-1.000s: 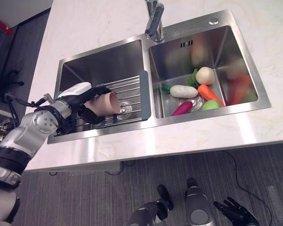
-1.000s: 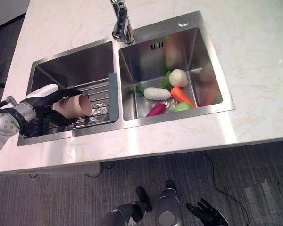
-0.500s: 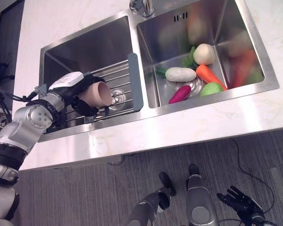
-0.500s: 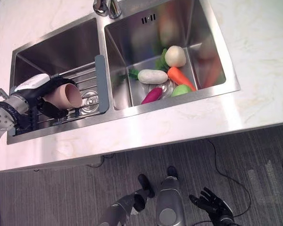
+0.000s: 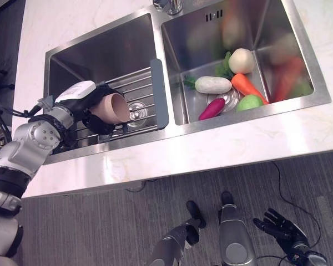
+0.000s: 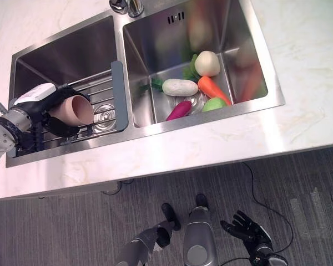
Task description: Place the dishes in the dishwasher.
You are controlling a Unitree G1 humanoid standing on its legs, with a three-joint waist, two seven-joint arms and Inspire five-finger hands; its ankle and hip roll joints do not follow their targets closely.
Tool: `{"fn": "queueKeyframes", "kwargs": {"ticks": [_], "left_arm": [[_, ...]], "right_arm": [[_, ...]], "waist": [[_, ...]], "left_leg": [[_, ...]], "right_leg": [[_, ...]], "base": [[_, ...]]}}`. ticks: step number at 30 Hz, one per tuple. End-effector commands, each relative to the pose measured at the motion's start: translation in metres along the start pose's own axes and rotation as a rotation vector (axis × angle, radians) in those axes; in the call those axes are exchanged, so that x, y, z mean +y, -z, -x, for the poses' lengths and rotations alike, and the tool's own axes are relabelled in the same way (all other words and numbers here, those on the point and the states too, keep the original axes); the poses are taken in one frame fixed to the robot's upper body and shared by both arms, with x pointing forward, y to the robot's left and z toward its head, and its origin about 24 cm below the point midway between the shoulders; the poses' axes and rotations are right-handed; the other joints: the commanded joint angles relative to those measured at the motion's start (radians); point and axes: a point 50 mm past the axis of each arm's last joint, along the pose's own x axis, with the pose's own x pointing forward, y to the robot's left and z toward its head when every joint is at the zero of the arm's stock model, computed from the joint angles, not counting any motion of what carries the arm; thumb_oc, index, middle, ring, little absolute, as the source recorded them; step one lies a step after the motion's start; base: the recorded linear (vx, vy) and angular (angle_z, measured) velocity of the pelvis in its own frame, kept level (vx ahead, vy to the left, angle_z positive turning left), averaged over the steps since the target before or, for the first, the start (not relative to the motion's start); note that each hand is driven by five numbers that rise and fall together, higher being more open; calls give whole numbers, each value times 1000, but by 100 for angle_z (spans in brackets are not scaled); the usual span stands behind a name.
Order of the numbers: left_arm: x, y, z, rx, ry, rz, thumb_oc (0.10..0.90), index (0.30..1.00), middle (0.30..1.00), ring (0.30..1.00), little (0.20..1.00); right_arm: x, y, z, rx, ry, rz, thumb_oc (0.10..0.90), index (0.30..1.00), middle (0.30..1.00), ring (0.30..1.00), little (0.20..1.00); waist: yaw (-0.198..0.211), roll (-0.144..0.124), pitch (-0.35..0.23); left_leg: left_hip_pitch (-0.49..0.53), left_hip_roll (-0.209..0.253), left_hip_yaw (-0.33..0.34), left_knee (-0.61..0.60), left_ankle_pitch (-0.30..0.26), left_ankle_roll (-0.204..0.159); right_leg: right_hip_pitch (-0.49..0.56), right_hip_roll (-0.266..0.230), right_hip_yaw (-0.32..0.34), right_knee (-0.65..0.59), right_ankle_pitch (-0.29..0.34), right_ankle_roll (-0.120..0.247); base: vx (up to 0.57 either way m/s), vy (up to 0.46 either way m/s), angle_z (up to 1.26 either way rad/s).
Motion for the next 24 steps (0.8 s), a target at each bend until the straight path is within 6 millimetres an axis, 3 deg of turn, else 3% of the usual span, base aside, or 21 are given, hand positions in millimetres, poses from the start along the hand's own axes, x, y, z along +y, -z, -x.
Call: {"fn": "queueKeyframes", "kwargs": {"ticks": [1, 10, 15, 22, 23, 24], "left_arm": [[38, -13, 2, -55, -107, -26, 400, 300, 300, 300, 300], [67, -12, 17, -20, -254, -136, 400, 300, 300, 300, 300], [92, -3, 38, -7, -419, -210, 400, 300, 300, 300, 300], [128, -10, 65, -65, -667, -310, 400, 300, 300, 300, 300], [145, -13, 80, -82, -772, -347, 400, 300, 300, 300, 300], [149, -12, 85, -76, -804, -356, 400, 300, 300, 300, 300]], "right_arm": [[-9, 8, 9, -7, 28, -36, 800, 900, 900, 900, 900], [-16, 33, 18, 71, 90, -64, 800, 900, 900, 900, 900], [-24, 48, 26, 146, 154, -89, 800, 900, 900, 900, 900], [-31, 54, 29, 211, 198, -79, 800, 900, 900, 900, 900], [-32, 54, 29, 226, 197, -65, 800, 900, 900, 900, 900], [-32, 53, 29, 227, 193, -57, 800, 900, 900, 900, 900]], "waist": [[-3, 1, -36], [29, 0, -113], [71, -1, -178], [129, 0, -243], [162, -3, -265], [169, -3, -269]], "left_leg": [[-52, 72, -5, 157, -129, -96], [0, 78, -17, 157, -129, -104], [35, 89, -41, 157, -124, -113], [57, 91, -79, 157, -123, -118], [60, 88, -103, 157, -123, -119], [61, 87, -109, 157, -123, -119]], "right_leg": [[55, -60, -39, -120, 31, 116], [134, -51, -74, -120, -1, 107], [197, -39, -109, -120, -33, 90], [256, -28, -150, -120, -68, 72], [276, -24, -163, -120, -83, 65], [280, -24, -167, -120, -86, 64]], "base": [[-13, -21, 6], [1, -45, 11], [7, -82, 15], [29, -66, 23], [37, -62, 31], [36, -72, 31]]}}
